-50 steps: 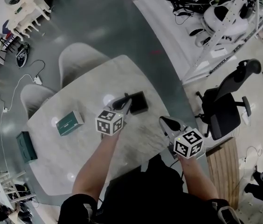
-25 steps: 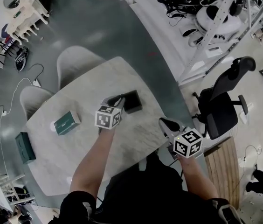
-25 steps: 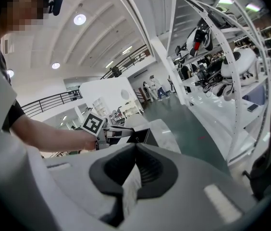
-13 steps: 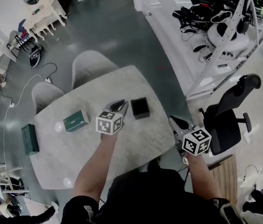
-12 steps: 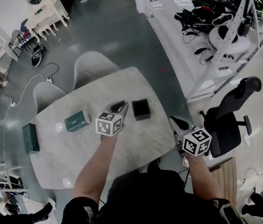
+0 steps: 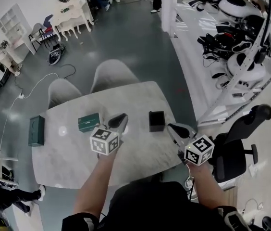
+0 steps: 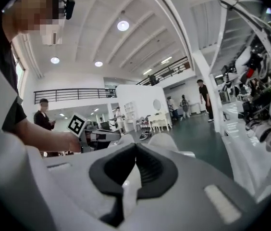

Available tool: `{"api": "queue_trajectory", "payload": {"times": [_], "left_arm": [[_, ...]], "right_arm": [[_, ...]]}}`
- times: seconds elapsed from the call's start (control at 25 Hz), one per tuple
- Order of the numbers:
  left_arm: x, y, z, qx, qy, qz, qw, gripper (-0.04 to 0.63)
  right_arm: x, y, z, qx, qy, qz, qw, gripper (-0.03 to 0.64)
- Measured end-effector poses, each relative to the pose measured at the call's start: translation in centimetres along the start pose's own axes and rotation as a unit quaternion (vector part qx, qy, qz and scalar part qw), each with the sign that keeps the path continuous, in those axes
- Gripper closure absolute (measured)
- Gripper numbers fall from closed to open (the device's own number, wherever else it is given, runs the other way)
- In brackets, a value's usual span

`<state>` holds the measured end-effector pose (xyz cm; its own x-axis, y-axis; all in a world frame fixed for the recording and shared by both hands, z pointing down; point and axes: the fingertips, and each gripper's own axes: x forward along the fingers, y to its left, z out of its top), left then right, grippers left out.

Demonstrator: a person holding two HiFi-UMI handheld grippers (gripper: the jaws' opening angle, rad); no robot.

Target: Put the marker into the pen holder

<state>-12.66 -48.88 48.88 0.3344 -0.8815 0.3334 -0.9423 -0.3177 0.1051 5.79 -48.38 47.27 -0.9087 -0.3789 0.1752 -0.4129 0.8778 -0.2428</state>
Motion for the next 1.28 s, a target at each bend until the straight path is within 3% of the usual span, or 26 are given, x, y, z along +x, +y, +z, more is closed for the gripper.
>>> {"api": "queue_trajectory", "payload": {"times": [0.24, 0.44, 0.56, 0.72, 1.0, 1.28], "left_arm": [[-7.8, 1.6, -0.9, -0.016, -0.009, 0.004, 0.9998, 0.568], [-13.4, 3.5, -1.2, -0.016, -0.043, 0.026, 0.9986, 0.571], [-15.2, 4.7, -2.1, -0.014, -0.05, 0.037, 0.998, 0.574], [-17.4, 5.2, -2.8, -0.03, -0.054, 0.055, 0.9966, 0.574], [-17.5, 4.8, -1.8, 0.006, -0.044, 0.058, 0.9973, 0.574], [-16.2, 2.9, 1.5, -0.013, -0.084, 0.059, 0.9946, 0.574]], "right_arm": [[2.0, 7.0, 1.8, -0.006, -0.011, 0.02, 1.0, 0.614], [3.0, 11.8, 3.7, -0.013, -0.061, 0.001, 0.998, 0.614], [3.6, 13.5, 3.0, -0.011, -0.052, -0.007, 0.999, 0.614], [3.4, 14.0, 2.8, -0.007, -0.045, -0.007, 0.999, 0.615], [2.8, 13.9, 5.9, -0.063, -0.065, 0.004, 0.996, 0.615], [1.8, 12.1, 6.4, -0.076, -0.033, -0.003, 0.997, 0.615]]}}
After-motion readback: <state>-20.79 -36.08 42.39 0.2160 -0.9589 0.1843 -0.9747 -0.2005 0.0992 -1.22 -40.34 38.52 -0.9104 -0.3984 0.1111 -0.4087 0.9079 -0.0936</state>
